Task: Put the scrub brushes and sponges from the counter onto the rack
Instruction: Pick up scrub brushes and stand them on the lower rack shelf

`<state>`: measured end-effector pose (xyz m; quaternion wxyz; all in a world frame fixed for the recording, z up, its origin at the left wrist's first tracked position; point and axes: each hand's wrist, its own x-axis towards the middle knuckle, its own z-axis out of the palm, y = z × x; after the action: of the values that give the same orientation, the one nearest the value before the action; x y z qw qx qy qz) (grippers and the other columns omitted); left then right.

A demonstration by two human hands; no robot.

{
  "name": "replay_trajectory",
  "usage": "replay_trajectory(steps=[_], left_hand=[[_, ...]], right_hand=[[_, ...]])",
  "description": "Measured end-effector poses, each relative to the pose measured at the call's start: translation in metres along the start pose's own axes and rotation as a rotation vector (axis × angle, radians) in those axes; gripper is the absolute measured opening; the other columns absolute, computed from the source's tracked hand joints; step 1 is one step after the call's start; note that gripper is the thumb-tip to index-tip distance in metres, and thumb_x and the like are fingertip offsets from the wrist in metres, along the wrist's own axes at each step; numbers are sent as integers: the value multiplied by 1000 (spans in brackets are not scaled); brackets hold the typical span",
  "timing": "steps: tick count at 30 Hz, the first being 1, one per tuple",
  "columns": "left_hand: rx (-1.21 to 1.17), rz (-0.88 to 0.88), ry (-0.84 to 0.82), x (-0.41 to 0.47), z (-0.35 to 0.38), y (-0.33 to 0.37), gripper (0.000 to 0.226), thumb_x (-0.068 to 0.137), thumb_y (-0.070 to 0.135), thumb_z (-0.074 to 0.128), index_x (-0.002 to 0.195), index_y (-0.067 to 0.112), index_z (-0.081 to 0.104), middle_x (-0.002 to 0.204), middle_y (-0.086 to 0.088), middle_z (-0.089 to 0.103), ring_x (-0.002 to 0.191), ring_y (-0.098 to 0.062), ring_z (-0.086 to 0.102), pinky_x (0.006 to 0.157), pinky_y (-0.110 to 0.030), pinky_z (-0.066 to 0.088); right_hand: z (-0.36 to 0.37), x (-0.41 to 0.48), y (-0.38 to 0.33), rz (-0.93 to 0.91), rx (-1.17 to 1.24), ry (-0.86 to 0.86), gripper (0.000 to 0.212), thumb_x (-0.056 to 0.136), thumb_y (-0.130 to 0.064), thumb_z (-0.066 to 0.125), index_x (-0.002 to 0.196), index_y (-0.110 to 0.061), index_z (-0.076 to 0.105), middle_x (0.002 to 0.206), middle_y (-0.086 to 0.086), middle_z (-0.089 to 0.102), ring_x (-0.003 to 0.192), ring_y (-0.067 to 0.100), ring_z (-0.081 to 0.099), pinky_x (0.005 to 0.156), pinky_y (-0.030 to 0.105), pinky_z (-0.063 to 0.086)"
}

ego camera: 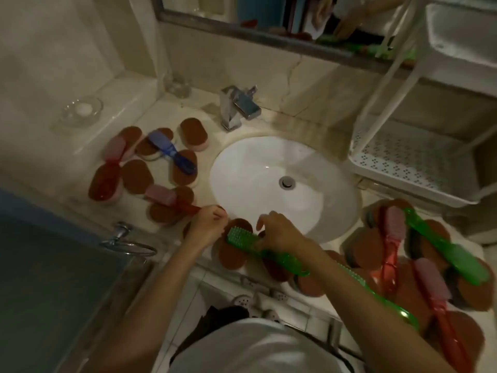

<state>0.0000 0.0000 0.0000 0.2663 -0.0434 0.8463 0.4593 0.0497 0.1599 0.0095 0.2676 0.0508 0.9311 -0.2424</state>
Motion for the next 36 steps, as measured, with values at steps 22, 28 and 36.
replay_trajectory(steps=[22, 28, 36], left_hand=[[-218, -398, 716, 42, -60, -2, 96, 77, 29, 72, 147, 6, 11, 155, -23, 7, 144, -37, 10, 115, -46, 16], [-183, -464, 635, 58, -52, -8, 106, 75, 27, 76, 149, 6, 3, 155, -24, 9, 143, -38, 16, 115, -46, 19], [-226, -389, 701, 62, -59, -10, 94, 77, 6, 70, 148, 6, 9, 149, -27, 24, 134, -41, 34, 109, -45, 29]], right_hand=[[-29, 52, -71, -18, 126, 223, 48, 78, -32, 67, 113, -4, 49, 106, 18, 64, 96, 35, 61, 67, 30, 38], [-30, 79, -89, -23, 127, 187, 49, 78, -35, 67, 110, -2, 50, 105, 19, 64, 95, 36, 61, 67, 33, 39], [-30, 91, -88, -3, 147, 189, 45, 78, -29, 68, 111, -3, 51, 103, 17, 65, 92, 33, 63, 66, 30, 40]])
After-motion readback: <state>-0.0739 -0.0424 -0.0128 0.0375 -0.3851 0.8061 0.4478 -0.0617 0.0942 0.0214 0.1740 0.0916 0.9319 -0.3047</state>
